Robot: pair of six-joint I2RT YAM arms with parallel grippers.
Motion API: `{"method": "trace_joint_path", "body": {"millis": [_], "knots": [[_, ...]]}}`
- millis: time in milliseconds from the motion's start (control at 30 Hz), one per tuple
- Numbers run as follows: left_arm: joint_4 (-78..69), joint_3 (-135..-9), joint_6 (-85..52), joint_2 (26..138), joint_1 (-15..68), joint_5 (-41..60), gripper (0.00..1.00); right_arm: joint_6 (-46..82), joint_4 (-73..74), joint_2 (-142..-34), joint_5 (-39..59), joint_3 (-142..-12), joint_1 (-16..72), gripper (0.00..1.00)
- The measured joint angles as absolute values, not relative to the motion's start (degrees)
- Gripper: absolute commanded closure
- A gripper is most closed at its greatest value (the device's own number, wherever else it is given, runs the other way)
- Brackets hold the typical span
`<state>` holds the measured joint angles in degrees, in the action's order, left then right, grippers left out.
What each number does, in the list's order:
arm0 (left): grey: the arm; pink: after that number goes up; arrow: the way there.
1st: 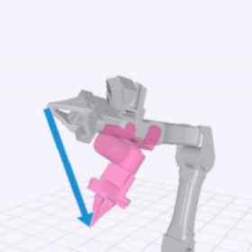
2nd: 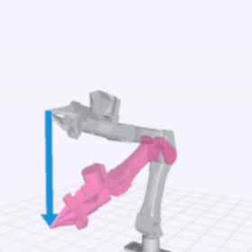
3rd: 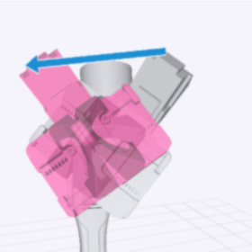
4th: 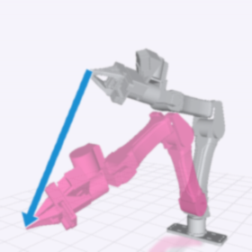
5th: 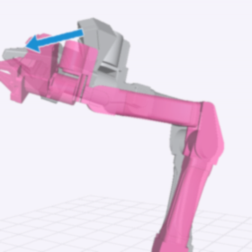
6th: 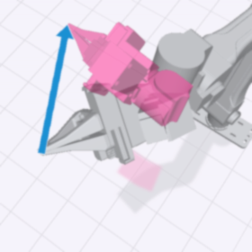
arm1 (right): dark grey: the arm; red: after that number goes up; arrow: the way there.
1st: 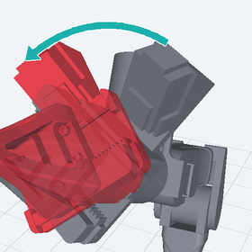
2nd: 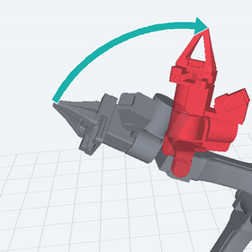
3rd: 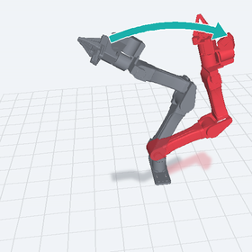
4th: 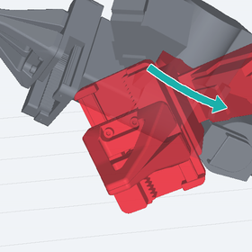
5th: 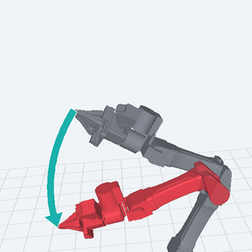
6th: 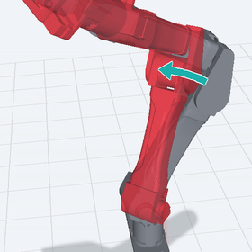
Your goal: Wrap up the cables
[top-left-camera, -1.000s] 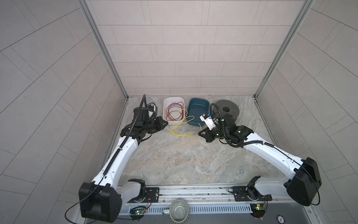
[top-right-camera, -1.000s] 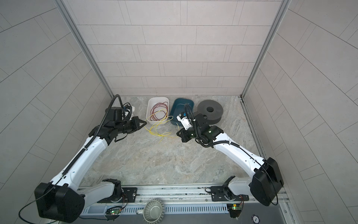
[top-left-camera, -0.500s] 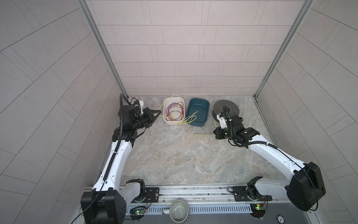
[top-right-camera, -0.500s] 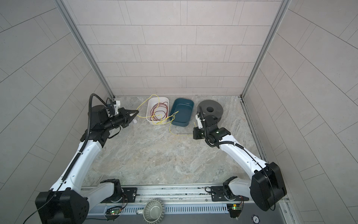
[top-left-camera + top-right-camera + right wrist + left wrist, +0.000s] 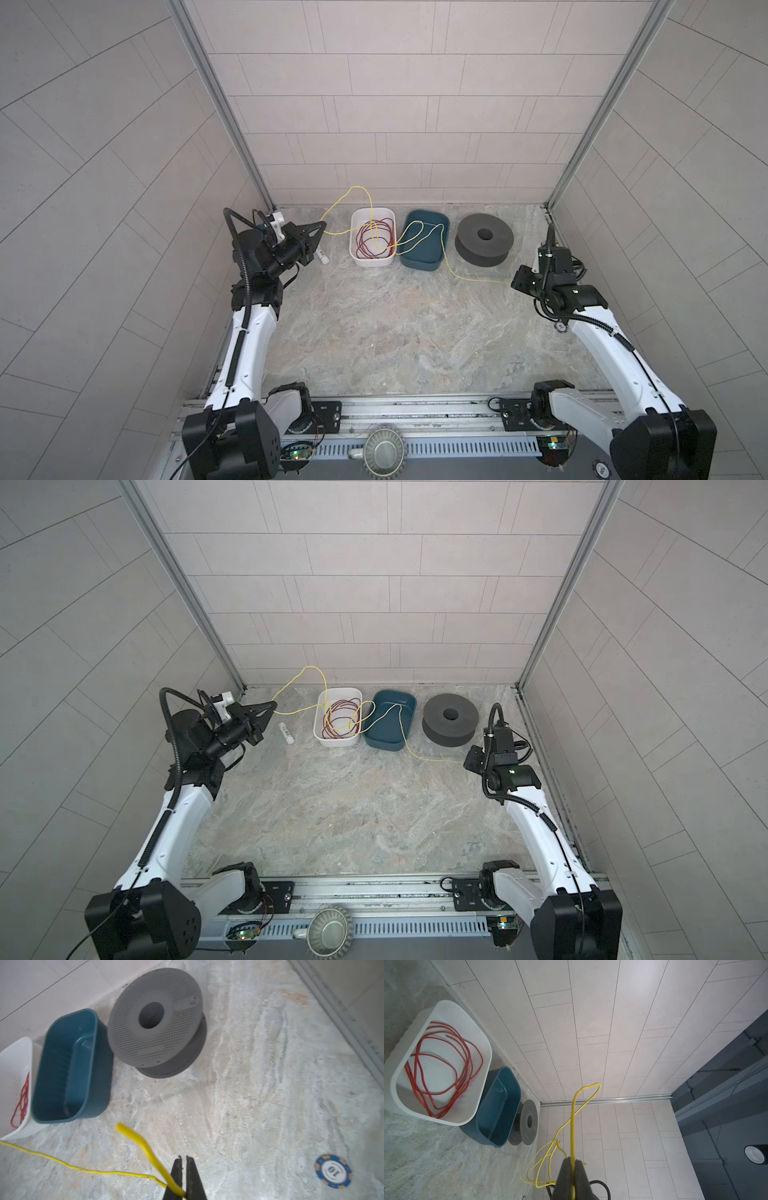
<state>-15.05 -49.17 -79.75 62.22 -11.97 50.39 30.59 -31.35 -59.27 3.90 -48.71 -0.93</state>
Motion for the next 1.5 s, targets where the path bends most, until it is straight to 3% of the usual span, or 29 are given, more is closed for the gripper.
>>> {"method": "trace_joint_path", "body": {"millis": [200, 467, 633, 833, 900, 967, 1133, 1267, 1500], "knots": [[-11.4, -49.8, -77.6, 62.3, -14.3, 50.7, 1.00, 30.3, -34.0, -59.4, 4.5, -48.7, -11.9, 1.00], [11.1, -63.5, -61.3, 62.3, -15.4, 48.2, 1.00, 31.4, -35.6, -61.9, 5.2, -49.5, -19.1, 1.00], [8.4, -59.6, -63.1, 61.0, -14.9, 48.8, 1.00, 29.8, -34.5, -62.7, 13.3, -49.9, -16.2, 1.00], [7.5, -56.4, -65.4, 61.9, -11.8, 48.9, 1.00, 25.3, -34.9, -62.3, 11.9, -51.1, -4.5, 1.00], [7.1, -56.6, -65.8, 62.0, -9.8, 48.6, 1.00, 24.6, -35.0, -62.3, 10.7, -51.1, -3.5, 0.95], [6.6, -56.9, -66.3, 62.2, -7.5, 48.8, 1.00, 24.3, -35.0, -62.7, 9.6, -51.1, -3.1, 0.83], [7.2, -57.9, -65.7, 62.8, -5.1, 48.9, 1.00, 23.6, -37.2, -65.3, 7.9, -52.2, -2.3, 0.30], [11.0, -60.3, -62.1, 63.4, -4.9, 46.8, 1.00, 23.0, -39.1, -65.6, 7.1, -55.5, -0.7, 0.01], [14.3, -61.1, -59.0, 65.5, -1.8, 42.9, 1.00, 19.4, -40.2, -63.6, 8.2, -65.0, 9.7, 0.01]]}}
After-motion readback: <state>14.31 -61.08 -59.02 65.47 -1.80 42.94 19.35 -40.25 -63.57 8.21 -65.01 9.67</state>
